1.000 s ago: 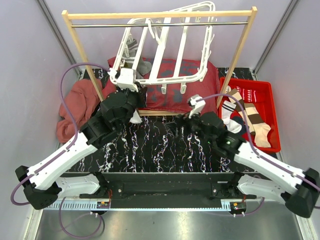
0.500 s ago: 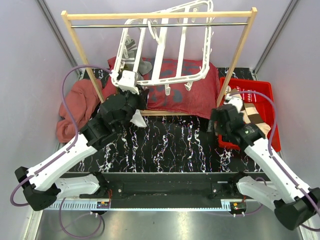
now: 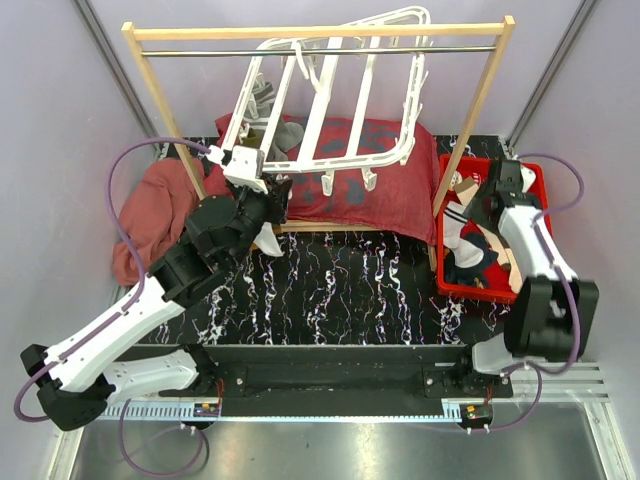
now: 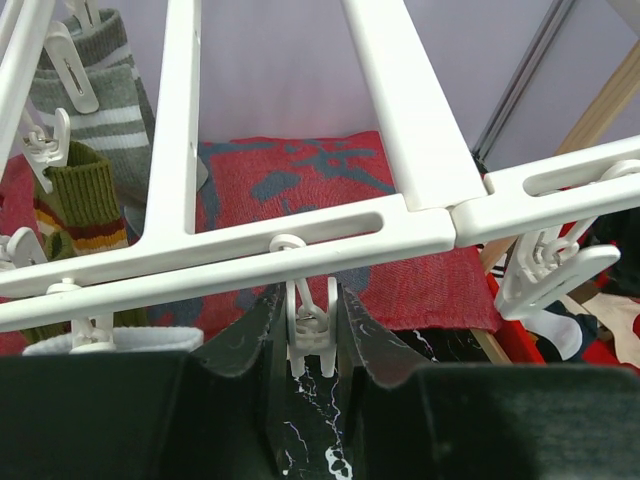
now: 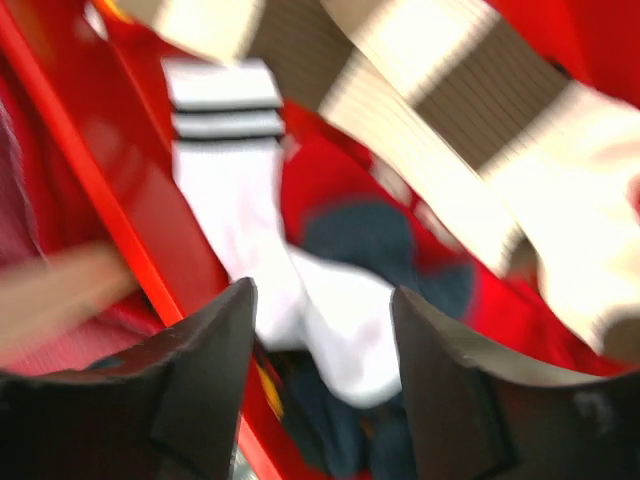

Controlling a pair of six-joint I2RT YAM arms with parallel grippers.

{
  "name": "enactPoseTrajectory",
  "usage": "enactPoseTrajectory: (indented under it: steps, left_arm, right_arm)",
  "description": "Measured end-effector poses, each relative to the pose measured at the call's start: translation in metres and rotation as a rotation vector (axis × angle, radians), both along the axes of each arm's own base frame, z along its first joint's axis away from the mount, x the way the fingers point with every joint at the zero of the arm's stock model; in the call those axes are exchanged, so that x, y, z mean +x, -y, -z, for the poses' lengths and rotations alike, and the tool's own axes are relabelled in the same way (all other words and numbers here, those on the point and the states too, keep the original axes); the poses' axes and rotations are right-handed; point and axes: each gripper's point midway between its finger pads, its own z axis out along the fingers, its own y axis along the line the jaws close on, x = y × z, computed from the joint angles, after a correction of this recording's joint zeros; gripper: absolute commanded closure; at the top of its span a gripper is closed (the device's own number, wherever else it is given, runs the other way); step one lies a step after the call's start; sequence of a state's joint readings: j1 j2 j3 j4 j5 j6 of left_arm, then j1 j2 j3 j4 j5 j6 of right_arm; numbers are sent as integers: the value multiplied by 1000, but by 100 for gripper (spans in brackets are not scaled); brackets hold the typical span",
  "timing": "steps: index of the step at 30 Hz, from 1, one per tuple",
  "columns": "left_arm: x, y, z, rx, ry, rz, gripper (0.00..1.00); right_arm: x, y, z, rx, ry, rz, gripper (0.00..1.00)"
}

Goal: Clip the socks to the hanger
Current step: Pick up the sock from the bin.

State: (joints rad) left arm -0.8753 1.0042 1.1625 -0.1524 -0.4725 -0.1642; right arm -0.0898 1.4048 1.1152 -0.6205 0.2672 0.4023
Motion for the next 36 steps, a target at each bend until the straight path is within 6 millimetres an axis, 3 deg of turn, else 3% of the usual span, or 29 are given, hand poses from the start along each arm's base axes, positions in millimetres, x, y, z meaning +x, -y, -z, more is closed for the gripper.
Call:
enactPoseTrajectory:
  steps: [5,11,18,21,23,25,26,30,36]
  left_arm:
    - [3,-1,3,1,-4,6,100]
    - [9,-6,4,-21,-15,2,100]
    - [10,-5,4,-33,-23,18,100]
    - [10,-3,6,-33,-27,25,100]
    - [10,-2,6,-32,-29,28,100]
    - [10,-1,6,-32,-29,30,100]
    - [10,-1,6,-32,-29,31,100]
    - [10,-1,6,-32,-29,34,100]
    - [10,-1,6,-32,-29,36,100]
  right_arm:
    - [60,4,24,30,-8,-23,47]
    - [102,-1,68,82,-63,-57,47]
    - [102,-11,120,145,-178,-76,45]
    - [112,-10,119,144,-161,-76,48]
    - [114,-9,120,144,-165,-76,62]
    - [114,-8,121,140,-167,-76,69]
    - [115,-8,120,141,-167,-73,80]
    - [114,-7,121,140,-169,-76,99]
    - [99,-8,109,133,-170,-82,100]
